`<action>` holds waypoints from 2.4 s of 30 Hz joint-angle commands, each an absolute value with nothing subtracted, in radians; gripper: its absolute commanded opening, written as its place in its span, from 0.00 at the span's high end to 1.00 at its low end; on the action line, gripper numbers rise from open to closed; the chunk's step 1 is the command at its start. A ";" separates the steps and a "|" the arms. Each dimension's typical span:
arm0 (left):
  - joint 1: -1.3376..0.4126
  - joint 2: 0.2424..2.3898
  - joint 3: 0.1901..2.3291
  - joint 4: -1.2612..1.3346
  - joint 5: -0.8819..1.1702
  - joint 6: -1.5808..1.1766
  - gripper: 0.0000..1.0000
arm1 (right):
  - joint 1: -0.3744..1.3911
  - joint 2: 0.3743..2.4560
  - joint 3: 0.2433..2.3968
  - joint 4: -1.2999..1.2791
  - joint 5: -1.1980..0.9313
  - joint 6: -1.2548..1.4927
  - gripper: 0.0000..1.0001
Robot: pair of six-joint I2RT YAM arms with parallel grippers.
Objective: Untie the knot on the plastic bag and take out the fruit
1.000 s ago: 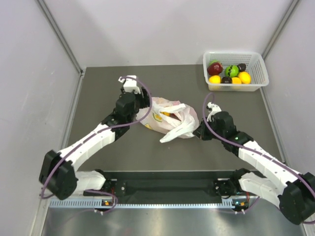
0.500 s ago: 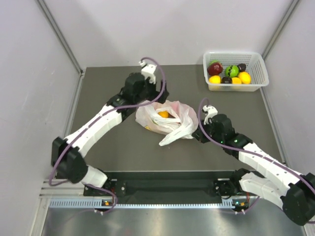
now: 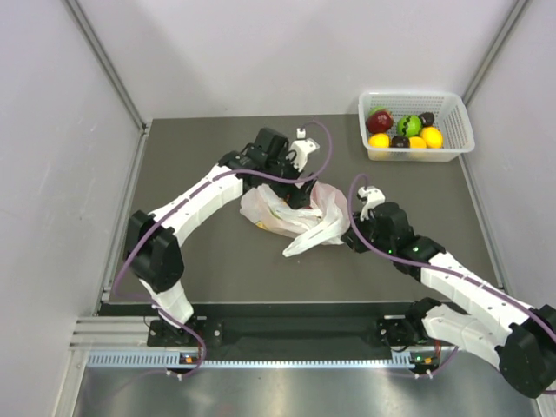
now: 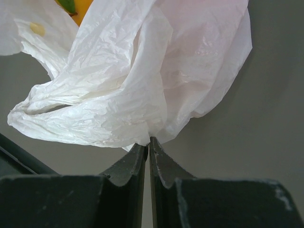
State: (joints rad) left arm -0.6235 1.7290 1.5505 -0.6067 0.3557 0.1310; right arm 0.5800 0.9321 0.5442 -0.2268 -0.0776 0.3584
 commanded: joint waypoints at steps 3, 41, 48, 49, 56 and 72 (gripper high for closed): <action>-0.653 1.767 1.514 -0.594 0.221 0.210 0.01 | 0.595 0.942 0.600 -0.206 -0.071 0.342 0.92; -0.657 1.273 1.189 0.143 -0.275 -0.041 1.00 | 0.565 1.074 0.887 -0.356 0.199 0.367 0.00; -0.658 1.206 0.924 0.127 -0.097 -0.274 1.00 | 0.571 1.031 0.956 -0.410 0.097 0.315 0.00; -0.658 1.201 0.901 0.126 -0.062 -0.291 1.00 | 0.580 1.037 0.962 -0.416 0.088 0.299 0.00; -0.657 1.172 0.810 0.045 0.060 -0.347 1.00 | 0.699 1.111 1.011 -0.426 0.097 0.258 0.00; -0.658 1.017 0.710 0.110 0.069 -0.566 1.00 | 0.980 1.414 1.091 -0.476 0.685 0.592 0.00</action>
